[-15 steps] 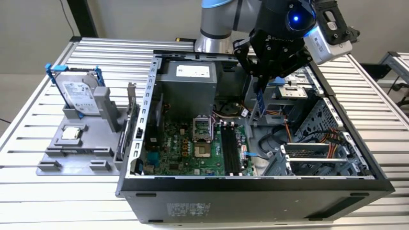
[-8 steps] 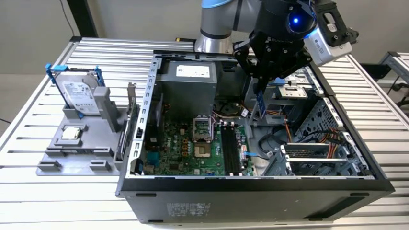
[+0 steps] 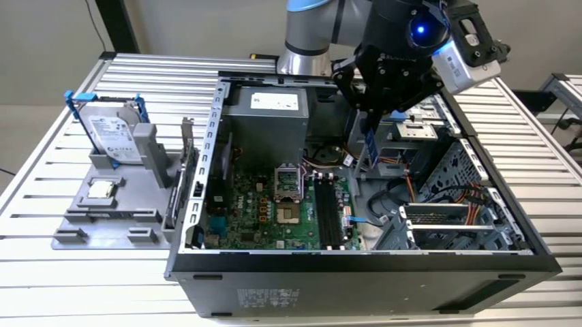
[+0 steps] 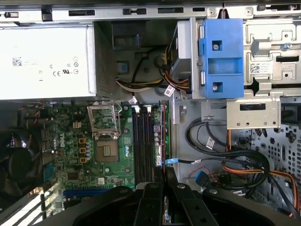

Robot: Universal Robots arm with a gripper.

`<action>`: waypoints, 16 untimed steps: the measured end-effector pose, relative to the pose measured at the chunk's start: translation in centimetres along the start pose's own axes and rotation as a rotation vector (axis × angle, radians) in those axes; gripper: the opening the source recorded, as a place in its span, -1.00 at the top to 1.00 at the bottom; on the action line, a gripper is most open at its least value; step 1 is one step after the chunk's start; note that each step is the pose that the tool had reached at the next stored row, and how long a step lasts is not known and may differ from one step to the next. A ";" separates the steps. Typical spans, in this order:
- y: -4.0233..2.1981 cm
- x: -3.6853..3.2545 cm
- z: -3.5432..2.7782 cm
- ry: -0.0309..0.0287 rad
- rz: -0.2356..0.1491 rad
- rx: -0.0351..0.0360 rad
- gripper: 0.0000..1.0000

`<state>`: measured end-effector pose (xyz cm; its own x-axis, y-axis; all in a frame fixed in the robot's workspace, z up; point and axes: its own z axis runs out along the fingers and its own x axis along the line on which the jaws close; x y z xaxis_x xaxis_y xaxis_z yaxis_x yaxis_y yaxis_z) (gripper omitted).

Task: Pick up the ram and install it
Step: 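Insert the ram into the slot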

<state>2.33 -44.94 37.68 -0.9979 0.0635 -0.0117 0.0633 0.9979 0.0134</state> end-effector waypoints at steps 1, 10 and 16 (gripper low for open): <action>0.00 0.00 0.04 0.0000 0.000 0.0003 1.00; -0.02 0.02 1.56 0.0001 -0.002 0.0003 1.00; -0.04 0.03 2.66 0.0002 -0.007 0.0004 1.00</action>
<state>2.33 -44.94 35.02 -0.9983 0.0567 -0.0116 0.0565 0.9983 0.0129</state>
